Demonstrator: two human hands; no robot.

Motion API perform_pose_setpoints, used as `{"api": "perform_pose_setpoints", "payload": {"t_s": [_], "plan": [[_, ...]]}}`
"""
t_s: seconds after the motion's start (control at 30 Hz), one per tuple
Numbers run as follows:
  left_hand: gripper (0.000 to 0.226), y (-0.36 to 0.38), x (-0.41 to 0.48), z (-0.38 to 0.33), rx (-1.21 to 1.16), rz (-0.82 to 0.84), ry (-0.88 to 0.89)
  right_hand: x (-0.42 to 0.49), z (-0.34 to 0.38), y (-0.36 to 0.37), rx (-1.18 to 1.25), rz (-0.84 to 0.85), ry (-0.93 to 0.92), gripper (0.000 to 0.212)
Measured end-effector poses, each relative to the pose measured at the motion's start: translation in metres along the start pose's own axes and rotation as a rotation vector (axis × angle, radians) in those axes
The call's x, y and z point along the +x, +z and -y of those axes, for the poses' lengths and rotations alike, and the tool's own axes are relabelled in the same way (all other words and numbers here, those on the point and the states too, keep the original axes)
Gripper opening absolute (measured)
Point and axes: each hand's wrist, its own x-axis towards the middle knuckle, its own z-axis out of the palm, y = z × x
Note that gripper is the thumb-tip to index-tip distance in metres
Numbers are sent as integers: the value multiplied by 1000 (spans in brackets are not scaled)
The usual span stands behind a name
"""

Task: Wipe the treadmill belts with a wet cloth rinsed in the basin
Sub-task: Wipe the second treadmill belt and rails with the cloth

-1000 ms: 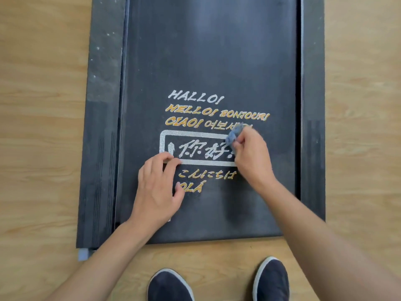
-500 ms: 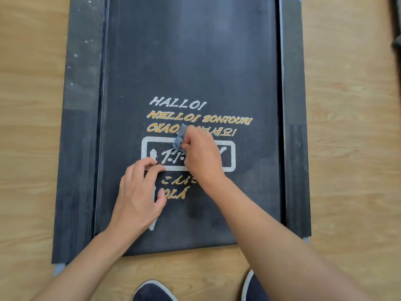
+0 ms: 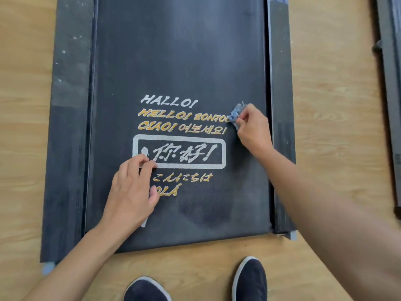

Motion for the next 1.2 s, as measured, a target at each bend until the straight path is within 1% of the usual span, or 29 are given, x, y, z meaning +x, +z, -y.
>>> {"api": "perform_pose_setpoints", "payload": {"t_s": [0.07, 0.17, 0.23, 0.3, 0.4, 0.43, 0.53, 0.57, 0.63, 0.67, 0.73, 0.77, 0.83, 0.9, 0.97, 1.03, 1.1, 1.17, 1.2], "plan": [[54, -1, -1, 0, 6, -2, 11, -7, -4, -1, 5, 1, -5, 13], [54, -2, -1, -3, 4, -8, 1, -104, -36, 8, 34, 7, 28, 24], [53, -2, 0, -5, 9, -14, -10, -178, -60, 12, 18, 80, 47, 31], [51, -2, 3, -6, 17, -20, -4, -209, -73, 12, -32, 146, 54, 35], [51, -3, 4, -4, 5, -6, 0, -183, -73, 0, -109, 249, -33, 34], [52, -3, 3, -4, -2, -2, 5, -164, -69, -4, -107, 230, -51, 32], [57, -1, -4, -2, 7, -2, 36, -74, -57, -13, -44, 37, -24, 20], [58, -1, -6, -2, 17, -3, 54, -43, -51, -17, -50, 1, -6, 17], [59, 0, -7, -2, 29, -3, 71, -1, -43, -22, -149, 25, -52, 17], [58, 1, -6, -4, 35, -1, 66, 2, -46, -24, -198, 58, -91, 17], [56, 2, -6, -11, 61, -8, 41, -21, -56, -26, -236, 128, -145, 18], [55, 2, -5, -14, 81, -12, 35, -43, -64, -26, -228, 150, -141, 20], [50, 3, -3, -20, 120, -8, 35, -102, -82, -25, -233, 183, -93, 25], [47, 2, 0, -20, 132, -16, 34, -162, -92, -21, -240, 229, -33, 25], [45, 1, 2, -20, 118, -17, 38, -204, -97, -15, -248, 233, -2, 25], [44, -3, 5, -18, 57, -18, 32, -211, -96, -11, -246, 182, 24, 28], [45, -10, 7, -13, -42, -23, 40, -193, -87, -9, -220, 118, 72, 29], [45, -22, 11, 2, -109, -23, 99, -157, -73, -7, -167, 49, 78, 27], [45, -29, 16, 14, -89, -23, 158, -131, -66, -7, -138, 19, 82, 24]]}}
